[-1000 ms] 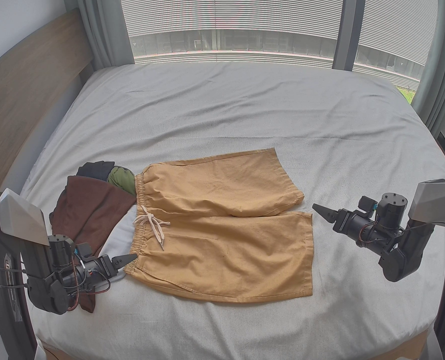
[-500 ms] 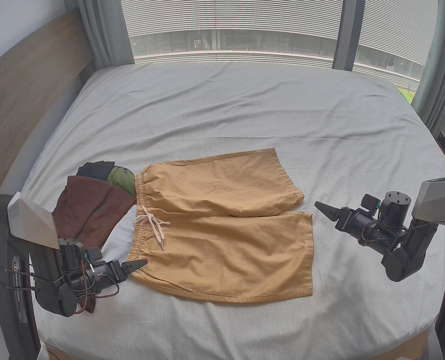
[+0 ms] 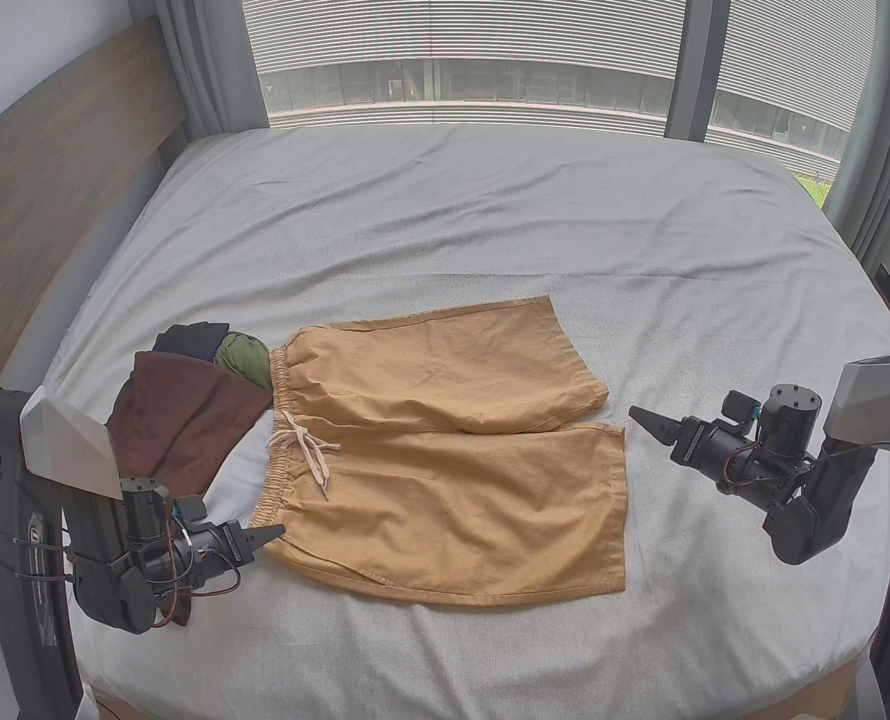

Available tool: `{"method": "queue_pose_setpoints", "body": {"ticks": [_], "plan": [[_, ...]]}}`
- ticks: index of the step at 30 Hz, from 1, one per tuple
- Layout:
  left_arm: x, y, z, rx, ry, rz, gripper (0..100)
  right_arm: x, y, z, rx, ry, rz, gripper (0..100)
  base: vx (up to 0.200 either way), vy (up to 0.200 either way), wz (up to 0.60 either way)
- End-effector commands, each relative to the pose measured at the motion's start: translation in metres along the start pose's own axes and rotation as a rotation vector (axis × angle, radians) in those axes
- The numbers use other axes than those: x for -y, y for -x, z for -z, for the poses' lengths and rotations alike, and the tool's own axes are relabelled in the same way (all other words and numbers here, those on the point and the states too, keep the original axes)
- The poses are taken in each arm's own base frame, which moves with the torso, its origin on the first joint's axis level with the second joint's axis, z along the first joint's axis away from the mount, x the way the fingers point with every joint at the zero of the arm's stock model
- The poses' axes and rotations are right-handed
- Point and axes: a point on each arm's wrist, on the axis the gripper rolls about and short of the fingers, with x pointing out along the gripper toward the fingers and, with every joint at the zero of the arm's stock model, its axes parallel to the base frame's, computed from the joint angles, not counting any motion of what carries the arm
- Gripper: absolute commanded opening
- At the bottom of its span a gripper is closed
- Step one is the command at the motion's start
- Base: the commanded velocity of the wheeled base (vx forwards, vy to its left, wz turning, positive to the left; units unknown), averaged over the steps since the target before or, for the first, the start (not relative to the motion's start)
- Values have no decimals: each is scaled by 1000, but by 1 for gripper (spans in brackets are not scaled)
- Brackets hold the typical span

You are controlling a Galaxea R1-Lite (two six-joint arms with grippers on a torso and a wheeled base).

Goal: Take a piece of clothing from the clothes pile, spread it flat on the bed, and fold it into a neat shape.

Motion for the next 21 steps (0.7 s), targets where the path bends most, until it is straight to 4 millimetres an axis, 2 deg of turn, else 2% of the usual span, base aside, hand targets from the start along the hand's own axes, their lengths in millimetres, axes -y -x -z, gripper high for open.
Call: {"method": "queue_pose_setpoints", "body": {"ticks": [1, 8, 12, 20, 21], "plan": [[-1, 0, 0, 2, 1, -1, 0, 1, 2, 4, -18, -5, 8, 100, 0, 0, 0], [-1, 1, 0, -1, 2, -3, 0, 1, 11, 22, -112, -3, 35, 100, 0, 0, 0], [-1, 1, 0, 1, 1, -3, 0, 4, 13, 40, -204, 43, 46, 100, 0, 0, 0], [0, 2, 2, -10, 15, 2, 0, 5, 12, 44, -212, 47, 45, 100, 0, 0, 0], [0, 2, 1, -6, 27, 2, 100, 5, 12, 44, -212, 47, 45, 100, 0, 0, 0]]}}
